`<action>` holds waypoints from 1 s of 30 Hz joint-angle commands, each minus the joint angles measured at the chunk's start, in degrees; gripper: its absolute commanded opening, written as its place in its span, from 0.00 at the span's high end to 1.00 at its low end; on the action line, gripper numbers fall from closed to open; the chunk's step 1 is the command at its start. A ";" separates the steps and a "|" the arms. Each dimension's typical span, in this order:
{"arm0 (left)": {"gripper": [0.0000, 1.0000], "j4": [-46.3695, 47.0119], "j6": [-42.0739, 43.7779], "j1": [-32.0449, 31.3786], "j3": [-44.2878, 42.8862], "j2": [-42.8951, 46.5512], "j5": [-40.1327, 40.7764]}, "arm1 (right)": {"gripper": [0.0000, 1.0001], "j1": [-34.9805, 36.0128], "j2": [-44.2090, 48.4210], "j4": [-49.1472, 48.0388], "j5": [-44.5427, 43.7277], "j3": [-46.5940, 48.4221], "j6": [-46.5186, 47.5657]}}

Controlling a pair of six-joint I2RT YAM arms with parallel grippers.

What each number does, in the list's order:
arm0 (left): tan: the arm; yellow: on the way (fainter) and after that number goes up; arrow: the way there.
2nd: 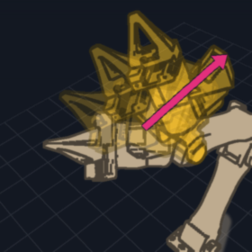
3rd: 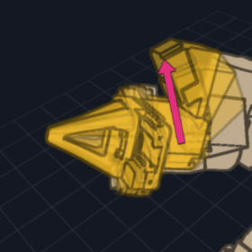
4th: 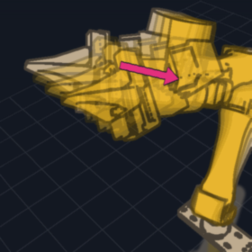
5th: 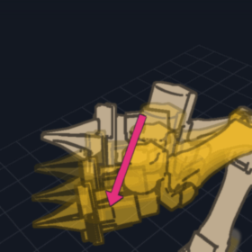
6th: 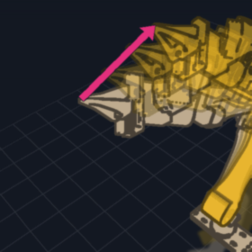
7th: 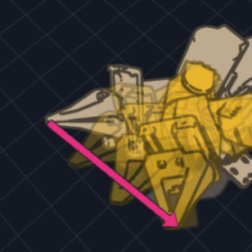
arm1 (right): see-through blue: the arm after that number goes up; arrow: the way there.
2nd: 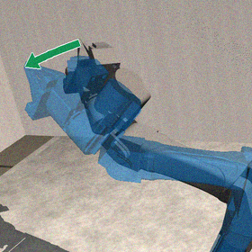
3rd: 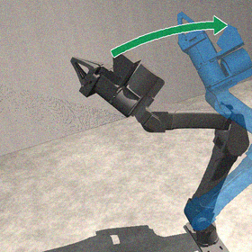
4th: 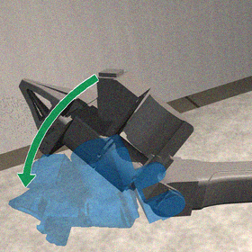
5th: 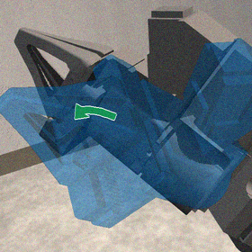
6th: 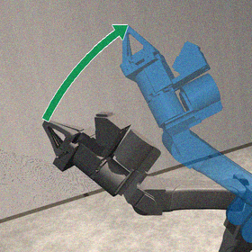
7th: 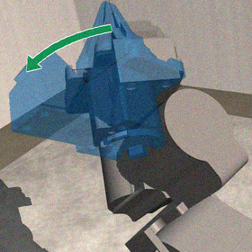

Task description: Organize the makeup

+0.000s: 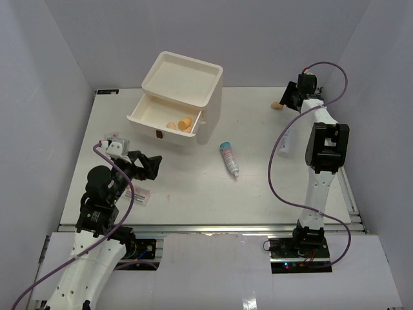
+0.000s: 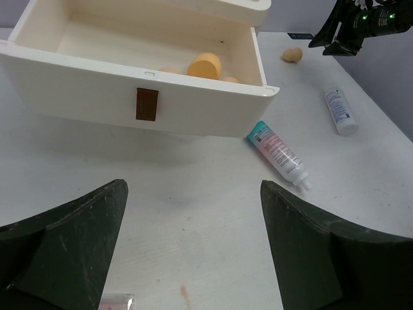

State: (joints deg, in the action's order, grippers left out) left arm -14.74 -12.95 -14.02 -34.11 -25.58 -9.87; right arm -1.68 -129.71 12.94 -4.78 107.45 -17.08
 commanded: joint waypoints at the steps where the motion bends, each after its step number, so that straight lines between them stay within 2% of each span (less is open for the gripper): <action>1: 0.05 0.76 -0.06 0.34 0.71 -0.97 -0.53 | 0.38 -1.02 -3.26 -2.66 0.72 5.57 -1.92; 7: 0.05 0.70 -0.06 0.57 0.62 -2.03 -0.67 | 0.40 -1.22 -8.29 -3.01 3.26 10.65 -2.91; 16: 0.05 0.76 -0.06 1.18 0.71 -2.45 -0.67 | 0.46 -1.35 -11.00 -3.06 7.42 10.32 -5.82; 18: 0.05 0.76 -0.06 1.18 0.71 -2.45 -0.75 | 0.52 -1.40 -11.31 -3.10 8.12 10.07 -6.18; 22: 0.05 0.76 -0.06 1.27 0.71 -2.45 -0.92 | 0.71 -1.40 -11.53 -3.56 8.88 9.91 -5.59; 28: 0.05 0.76 -0.10 1.27 0.71 -2.49 -0.94 | 0.90 -1.56 -11.02 -4.36 9.18 9.72 -3.38; 30: 0.05 0.76 -0.10 1.27 0.71 -2.49 -0.94 | 0.92 -1.76 -10.34 -4.90 9.91 9.18 -2.74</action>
State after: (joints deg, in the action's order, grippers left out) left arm -14.59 -12.95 -13.19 -34.09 -27.98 -9.91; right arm -3.00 -140.62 11.41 3.54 116.38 -21.65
